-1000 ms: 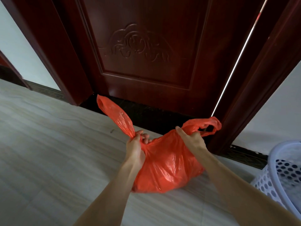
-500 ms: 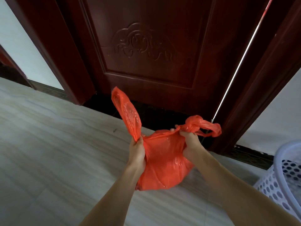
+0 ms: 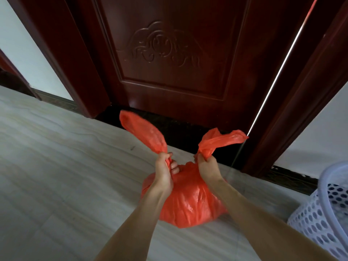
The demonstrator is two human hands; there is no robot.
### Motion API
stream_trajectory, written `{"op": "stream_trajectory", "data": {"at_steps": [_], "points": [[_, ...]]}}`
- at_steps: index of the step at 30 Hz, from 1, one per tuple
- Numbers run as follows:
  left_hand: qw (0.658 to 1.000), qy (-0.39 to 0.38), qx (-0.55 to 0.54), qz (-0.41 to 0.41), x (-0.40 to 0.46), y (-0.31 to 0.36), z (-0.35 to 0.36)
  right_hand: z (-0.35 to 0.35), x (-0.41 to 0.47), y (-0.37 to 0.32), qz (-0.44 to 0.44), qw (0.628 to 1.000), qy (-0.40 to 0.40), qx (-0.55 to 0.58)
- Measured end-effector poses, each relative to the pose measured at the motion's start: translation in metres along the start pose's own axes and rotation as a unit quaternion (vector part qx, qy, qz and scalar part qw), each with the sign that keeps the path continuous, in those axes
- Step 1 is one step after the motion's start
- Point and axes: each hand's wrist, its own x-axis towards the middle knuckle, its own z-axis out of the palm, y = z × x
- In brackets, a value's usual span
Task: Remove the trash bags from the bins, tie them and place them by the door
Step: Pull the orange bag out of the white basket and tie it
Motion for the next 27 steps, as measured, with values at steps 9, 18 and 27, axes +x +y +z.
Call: {"op": "stream_trajectory", "data": {"at_steps": [9,18,27], "points": [[0.997,0.02,0.062,0.045,0.007,-0.011,0.002,0.007,0.001,-0.008,0.036,0.972,0.037,0.227],[0.979,0.07,0.15,0.122,0.012,-0.026,-0.006,-0.001,-0.007,-0.011,0.114,0.975,-0.135,0.135],[0.996,0.02,0.016,-0.08,0.004,-0.015,0.005,0.003,0.004,0.004,0.095,0.987,-0.034,0.122]]}}
